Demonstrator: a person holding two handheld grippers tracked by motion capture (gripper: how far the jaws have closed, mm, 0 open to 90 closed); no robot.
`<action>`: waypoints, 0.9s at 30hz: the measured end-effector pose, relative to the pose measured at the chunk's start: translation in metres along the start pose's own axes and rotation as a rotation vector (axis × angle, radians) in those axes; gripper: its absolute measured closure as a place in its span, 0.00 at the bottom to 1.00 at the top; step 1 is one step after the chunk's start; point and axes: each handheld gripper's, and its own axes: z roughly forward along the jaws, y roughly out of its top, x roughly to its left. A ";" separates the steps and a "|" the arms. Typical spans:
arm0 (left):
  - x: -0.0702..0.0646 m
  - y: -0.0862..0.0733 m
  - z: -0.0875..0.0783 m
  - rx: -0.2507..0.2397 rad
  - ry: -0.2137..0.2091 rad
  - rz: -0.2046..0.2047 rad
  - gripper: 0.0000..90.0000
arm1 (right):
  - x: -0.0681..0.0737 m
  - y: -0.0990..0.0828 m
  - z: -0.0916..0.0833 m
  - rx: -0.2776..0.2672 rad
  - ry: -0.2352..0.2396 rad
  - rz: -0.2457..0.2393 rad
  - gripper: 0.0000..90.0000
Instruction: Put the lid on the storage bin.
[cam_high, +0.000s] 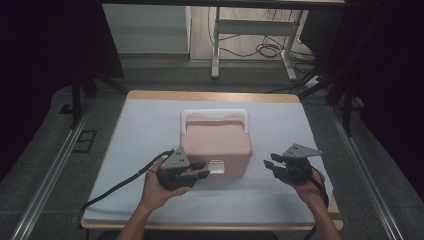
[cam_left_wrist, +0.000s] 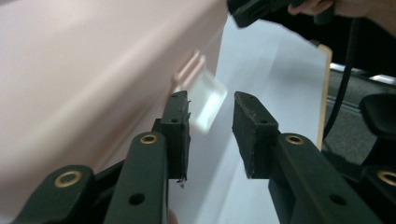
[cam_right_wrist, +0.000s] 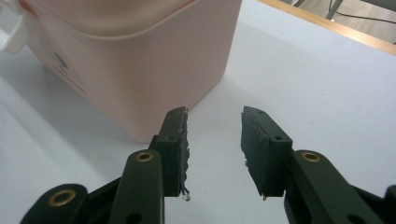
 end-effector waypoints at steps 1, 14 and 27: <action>0.001 -0.002 -0.004 -0.004 0.006 -0.007 0.72 | -0.001 -0.001 0.001 -0.001 0.001 0.004 0.68; 0.019 -0.042 -0.043 -0.007 0.135 -0.122 0.59 | -0.005 -0.015 0.016 -0.008 0.016 0.047 0.64; 0.053 -0.083 -0.053 0.007 0.230 -0.237 0.56 | -0.010 -0.033 0.031 -0.004 0.028 0.083 0.58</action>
